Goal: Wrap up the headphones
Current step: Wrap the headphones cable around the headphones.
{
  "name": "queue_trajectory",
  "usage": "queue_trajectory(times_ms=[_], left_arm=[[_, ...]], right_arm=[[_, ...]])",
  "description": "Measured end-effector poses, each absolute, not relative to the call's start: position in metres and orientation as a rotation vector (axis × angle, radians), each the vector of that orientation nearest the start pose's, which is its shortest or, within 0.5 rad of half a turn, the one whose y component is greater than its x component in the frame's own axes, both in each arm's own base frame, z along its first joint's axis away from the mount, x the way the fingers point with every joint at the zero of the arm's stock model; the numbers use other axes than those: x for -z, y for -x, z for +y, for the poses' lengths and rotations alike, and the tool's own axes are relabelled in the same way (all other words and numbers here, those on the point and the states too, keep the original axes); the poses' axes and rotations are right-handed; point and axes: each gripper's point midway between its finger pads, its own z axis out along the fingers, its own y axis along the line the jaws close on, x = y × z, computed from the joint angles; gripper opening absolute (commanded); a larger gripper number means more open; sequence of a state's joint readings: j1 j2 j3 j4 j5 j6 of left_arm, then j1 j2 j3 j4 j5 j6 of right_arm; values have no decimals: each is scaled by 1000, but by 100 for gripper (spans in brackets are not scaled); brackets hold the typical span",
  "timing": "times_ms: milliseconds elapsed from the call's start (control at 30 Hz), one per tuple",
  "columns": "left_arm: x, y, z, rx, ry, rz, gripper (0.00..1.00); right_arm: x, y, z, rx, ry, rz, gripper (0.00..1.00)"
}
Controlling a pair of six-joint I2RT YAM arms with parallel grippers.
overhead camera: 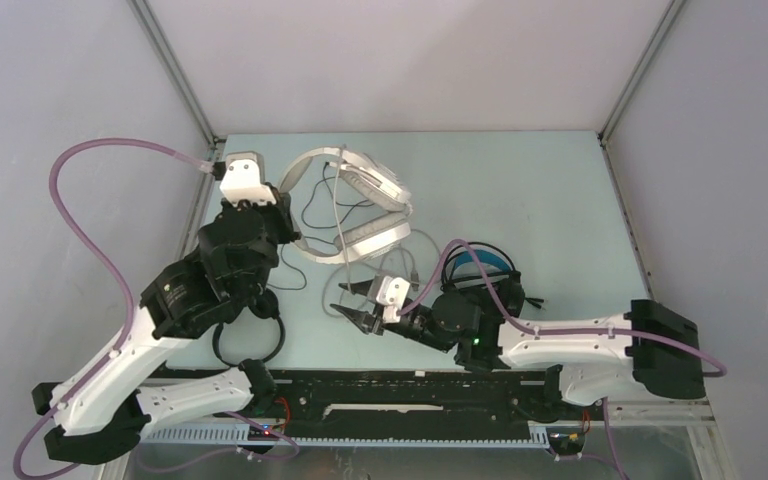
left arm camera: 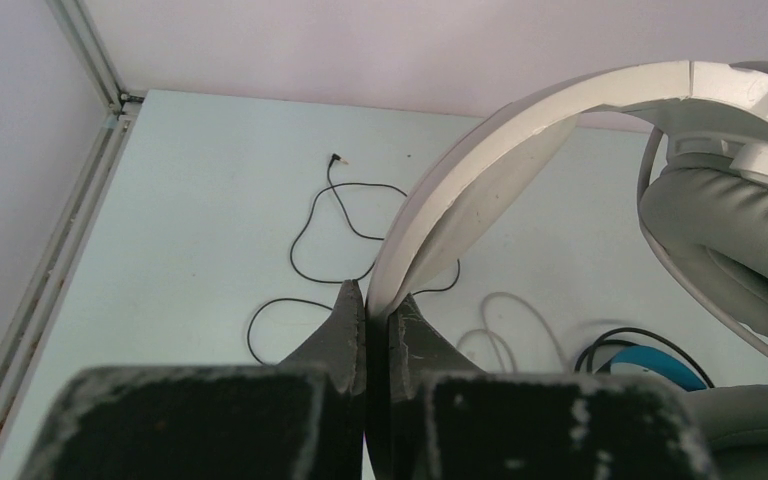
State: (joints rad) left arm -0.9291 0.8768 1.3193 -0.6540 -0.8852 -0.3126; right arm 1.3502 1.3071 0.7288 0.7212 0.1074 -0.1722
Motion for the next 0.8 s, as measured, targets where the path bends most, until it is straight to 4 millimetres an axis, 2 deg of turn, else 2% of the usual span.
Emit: queue_trajectory(times_ms=[100,267,800], left_arm=[[-401,-238,-109,163,101,1700,0],[-409,-234,-108,192,99,1701,0],[-433,-225,-113,306,92,1678,0]], right_arm=[[-276,-127,426,-858,928,1097,45],[-257,-135,434,-816,907,1075,46],[-211,-141,455,-856,849,1058,45]])
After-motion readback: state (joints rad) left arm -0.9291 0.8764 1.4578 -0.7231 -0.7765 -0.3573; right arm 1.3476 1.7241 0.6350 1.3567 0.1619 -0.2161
